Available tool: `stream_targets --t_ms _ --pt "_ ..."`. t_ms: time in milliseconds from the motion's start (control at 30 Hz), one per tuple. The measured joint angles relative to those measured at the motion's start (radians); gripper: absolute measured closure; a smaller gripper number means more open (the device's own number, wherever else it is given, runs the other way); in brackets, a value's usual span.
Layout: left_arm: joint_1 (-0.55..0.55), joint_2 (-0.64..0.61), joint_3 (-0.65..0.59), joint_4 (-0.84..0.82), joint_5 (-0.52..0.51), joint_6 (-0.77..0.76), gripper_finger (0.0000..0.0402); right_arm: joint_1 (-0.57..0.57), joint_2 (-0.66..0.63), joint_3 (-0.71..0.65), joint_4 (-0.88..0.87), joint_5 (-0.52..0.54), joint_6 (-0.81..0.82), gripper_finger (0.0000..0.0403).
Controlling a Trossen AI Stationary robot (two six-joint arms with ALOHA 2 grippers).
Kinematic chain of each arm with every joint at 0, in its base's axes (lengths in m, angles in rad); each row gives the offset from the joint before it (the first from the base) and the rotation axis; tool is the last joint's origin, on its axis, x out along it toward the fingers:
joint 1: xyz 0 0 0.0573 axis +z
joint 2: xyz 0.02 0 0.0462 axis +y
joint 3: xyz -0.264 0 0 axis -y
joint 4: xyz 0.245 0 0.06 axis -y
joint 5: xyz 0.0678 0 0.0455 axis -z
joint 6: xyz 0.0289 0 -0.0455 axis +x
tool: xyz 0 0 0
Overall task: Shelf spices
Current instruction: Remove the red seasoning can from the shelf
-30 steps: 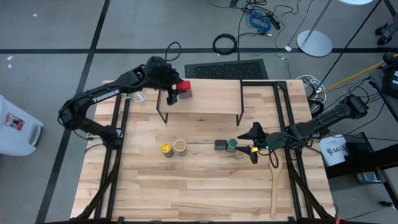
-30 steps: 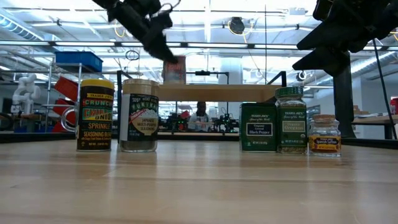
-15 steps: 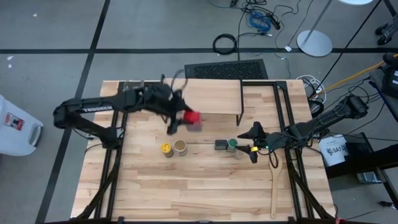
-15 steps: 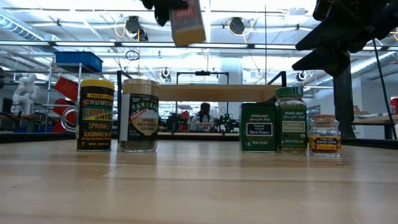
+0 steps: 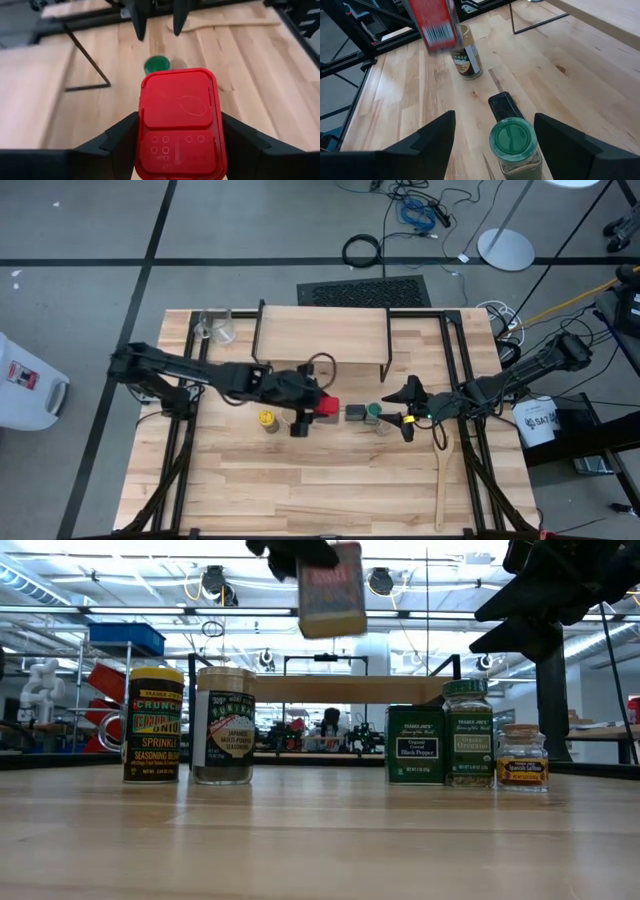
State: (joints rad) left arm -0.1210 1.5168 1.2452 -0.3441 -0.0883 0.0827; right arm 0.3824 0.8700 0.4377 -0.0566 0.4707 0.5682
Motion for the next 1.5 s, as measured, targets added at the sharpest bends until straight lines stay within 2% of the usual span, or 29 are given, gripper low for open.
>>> stream_targets --t_ms 300,400,600,933,1067,1167,1500 --pt "-0.008 0.132 -0.001 0.016 -0.002 -0.021 0.0171 0.000 0.000 0.000 -0.002 0.000 0.007 0.0145" --pt "0.001 0.149 -0.001 0.020 -0.036 -0.003 0.0171 0.000 0.000 0.000 -0.006 0.000 0.007 0.0145" --pt "0.056 0.202 -0.001 0.090 -0.050 0.037 0.0171 0.000 0.000 0.000 -0.006 0.000 0.013 0.0145" --pt "0.154 0.273 -0.001 0.110 -0.051 0.055 0.0171 0.013 0.000 0.000 -0.024 -0.003 0.022 0.0145" --pt "0.159 0.296 -0.002 0.168 -0.050 0.056 0.0171 0.013 0.000 0.000 -0.025 -0.001 0.023 0.0145" --pt "0.159 0.317 -0.002 0.208 -0.012 0.056 0.0171 0.013 0.000 0.000 -0.025 -0.001 0.023 0.0145" --pt "0.125 0.343 -0.002 0.214 0.010 0.056 0.0171 0.013 0.000 0.000 -0.025 0.000 0.023 0.0145"
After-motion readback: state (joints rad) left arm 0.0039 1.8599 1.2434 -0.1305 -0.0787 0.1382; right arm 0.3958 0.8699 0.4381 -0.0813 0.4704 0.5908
